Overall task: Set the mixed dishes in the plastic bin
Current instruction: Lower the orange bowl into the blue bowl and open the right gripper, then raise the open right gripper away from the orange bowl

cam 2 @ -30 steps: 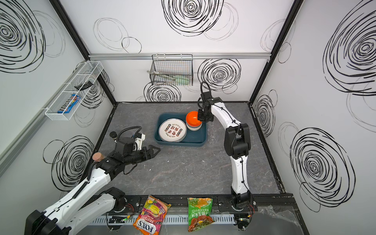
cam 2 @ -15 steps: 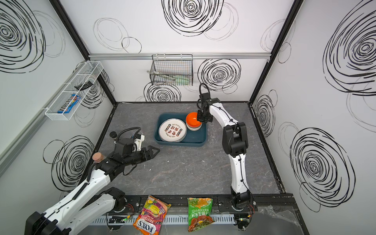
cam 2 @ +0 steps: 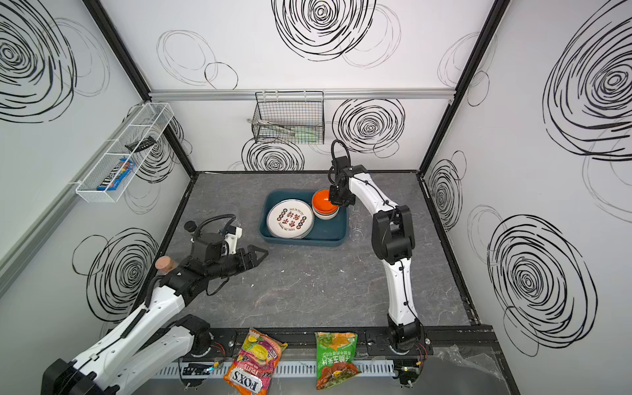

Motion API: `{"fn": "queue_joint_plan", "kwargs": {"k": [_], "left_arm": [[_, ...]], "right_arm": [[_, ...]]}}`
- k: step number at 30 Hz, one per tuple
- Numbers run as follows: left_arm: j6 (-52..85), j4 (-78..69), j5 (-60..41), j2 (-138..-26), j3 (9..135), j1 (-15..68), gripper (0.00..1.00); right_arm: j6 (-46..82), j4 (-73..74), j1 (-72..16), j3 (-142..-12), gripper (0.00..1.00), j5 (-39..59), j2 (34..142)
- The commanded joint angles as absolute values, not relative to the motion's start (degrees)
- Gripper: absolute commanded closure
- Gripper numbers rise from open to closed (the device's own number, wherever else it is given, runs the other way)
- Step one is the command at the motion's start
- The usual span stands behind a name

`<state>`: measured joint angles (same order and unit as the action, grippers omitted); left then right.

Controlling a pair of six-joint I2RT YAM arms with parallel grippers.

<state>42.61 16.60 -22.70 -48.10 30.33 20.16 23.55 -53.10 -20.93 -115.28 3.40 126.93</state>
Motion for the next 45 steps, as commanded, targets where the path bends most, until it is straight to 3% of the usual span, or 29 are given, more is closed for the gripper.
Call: {"fn": "queue_joint_plan", "kwargs": {"k": [1,10,21,31,45], "left_arm": [[43.0,14.8,-23.3,-47.3,29.6,19.7,0.14],[43.9,13.6,-24.0,-47.3,29.1,19.6,0.14],[44.4,14.1,-23.6,-46.5,29.3,19.6,0.14],[44.1,15.3,-22.3,-47.6,31.6,19.5,0.14],[39.8,24.2,-14.3,-53.5,41.7,11.2,0.15]], "right_arm": [[24.3,-53.0,-21.4,-114.8,0.76,1.9,126.2],[24.4,-51.1,-21.6,-110.3,0.69,1.3,121.0],[24.7,-49.6,-21.9,-107.5,0.75,3.0,117.0],[24.3,-48.6,-22.2,-102.6,0.69,3.3,112.8],[23.0,-37.9,-23.8,-83.7,0.63,11.4,93.2]]}}
